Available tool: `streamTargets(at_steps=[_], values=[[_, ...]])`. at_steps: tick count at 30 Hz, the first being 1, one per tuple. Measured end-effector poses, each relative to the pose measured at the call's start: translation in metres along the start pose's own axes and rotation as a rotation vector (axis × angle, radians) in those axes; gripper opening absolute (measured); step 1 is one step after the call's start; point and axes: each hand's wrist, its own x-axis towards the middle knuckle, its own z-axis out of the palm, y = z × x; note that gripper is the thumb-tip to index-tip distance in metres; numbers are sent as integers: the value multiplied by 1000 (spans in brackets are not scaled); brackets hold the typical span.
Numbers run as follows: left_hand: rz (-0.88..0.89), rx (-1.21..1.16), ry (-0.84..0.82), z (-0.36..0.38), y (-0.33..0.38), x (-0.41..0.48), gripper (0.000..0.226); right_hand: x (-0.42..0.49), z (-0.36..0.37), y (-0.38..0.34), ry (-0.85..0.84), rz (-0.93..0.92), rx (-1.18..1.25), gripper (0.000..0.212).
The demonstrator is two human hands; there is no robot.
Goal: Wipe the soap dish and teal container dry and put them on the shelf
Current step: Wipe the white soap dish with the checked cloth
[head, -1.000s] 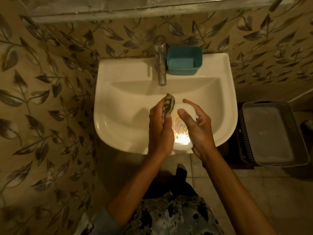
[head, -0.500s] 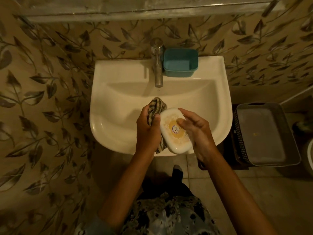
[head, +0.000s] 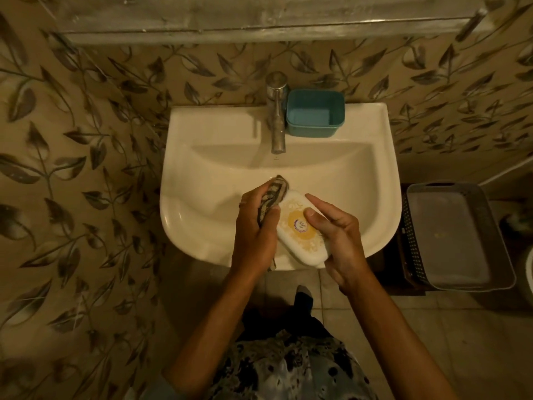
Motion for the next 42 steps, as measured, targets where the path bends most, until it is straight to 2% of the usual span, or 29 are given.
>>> streamTargets(at_steps=[4,6,10,13,16,20,22,26,28,32,34,36,40,42], values=[[55,94,-344,-17,15,20,33,-1,-8,-9,-216,-34,-190,27],[34,62,-417,-17,21,25,34,0,-8,-11,-183,-70,-186,24],[-2,8,-291,-15,11,15,37,5,-7,-10,47,-108,-36,25],[-41,44,-290,-14,-7,2,43,9,-9,-6,141,-124,-35,22],[-51,92,-309,-17,-12,1,41,8,-11,-1,27,-101,-153,23],[40,98,-394,-22,0,17,40,8,-13,-5,-206,-88,-279,25],[77,37,-417,-19,6,19,43,12,-14,-13,-192,-146,-283,26],[43,0,-287,-12,-1,4,43,22,-21,-28,25,-219,-109,25],[24,1,-266,-8,-6,-5,42,23,-25,-30,16,-227,-133,25],[63,5,-273,-7,0,2,42,18,-24,-30,-287,-149,-335,23],[124,0,-316,-6,7,5,48,18,-25,-33,-362,-150,-374,22],[162,-4,-314,-3,11,4,50,22,-26,-41,-314,-196,-352,21],[180,-14,-224,4,6,-8,46,27,-32,-47,-53,-247,-157,19],[165,-34,-212,7,1,-17,48,28,-36,-45,9,-251,-121,19]])
